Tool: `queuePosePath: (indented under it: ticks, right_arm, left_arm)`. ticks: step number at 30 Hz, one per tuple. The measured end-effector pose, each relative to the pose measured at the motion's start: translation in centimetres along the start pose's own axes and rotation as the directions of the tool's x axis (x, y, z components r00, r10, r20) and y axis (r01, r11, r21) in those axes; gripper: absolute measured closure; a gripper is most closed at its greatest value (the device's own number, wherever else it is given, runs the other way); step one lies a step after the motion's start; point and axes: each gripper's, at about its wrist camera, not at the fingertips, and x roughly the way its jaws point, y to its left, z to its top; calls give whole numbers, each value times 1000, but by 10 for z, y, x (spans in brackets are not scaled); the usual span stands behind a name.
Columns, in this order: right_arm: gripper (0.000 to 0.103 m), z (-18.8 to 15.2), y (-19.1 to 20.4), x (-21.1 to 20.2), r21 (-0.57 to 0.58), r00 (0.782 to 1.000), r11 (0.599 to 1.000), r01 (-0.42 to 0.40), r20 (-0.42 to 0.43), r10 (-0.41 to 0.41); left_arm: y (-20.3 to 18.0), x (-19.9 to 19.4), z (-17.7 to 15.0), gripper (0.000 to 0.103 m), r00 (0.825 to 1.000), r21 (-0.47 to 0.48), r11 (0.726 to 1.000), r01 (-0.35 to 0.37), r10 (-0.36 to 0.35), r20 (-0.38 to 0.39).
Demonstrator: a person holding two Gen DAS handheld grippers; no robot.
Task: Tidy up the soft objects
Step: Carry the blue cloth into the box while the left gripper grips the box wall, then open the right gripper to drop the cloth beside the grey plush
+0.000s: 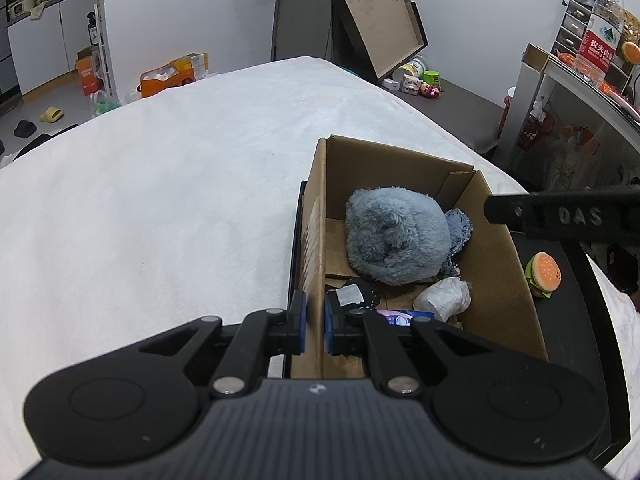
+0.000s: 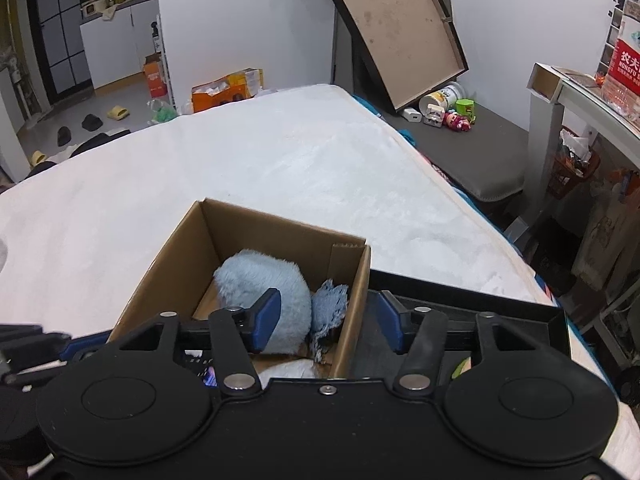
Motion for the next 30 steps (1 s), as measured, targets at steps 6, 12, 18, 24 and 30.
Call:
queuePosePath:
  ticks: [6, 12, 18, 24, 30]
  right_arm:
    - [44, -8, -5, -6, 19, 1000, 999, -29, -12, 29]
    - [23, -14, -13, -12, 49, 999, 997, -53, -11, 53]
    - [15, -22, -25, -16, 71, 998, 995, -64, -11, 65]
    - [11, -33, -42, -12, 103, 998, 993, -59, -23, 61]
    - [11, -45, -60, -9, 140, 998, 989, -53, -36, 59]
  left_arm:
    - [-4, 0, 0, 94, 1000, 2, 1000, -24, 24, -10]
    - [-9, 0, 2, 91, 999, 7, 999, -39, 39, -18]
    - [-13, 2, 4, 88, 998, 11, 998, -59, 59, -31]
    - [-20, 3, 5, 79, 996, 25, 997, -77, 78, -43]
    - [-31, 7, 7, 61, 994, 50, 994, -94, 97, -57]
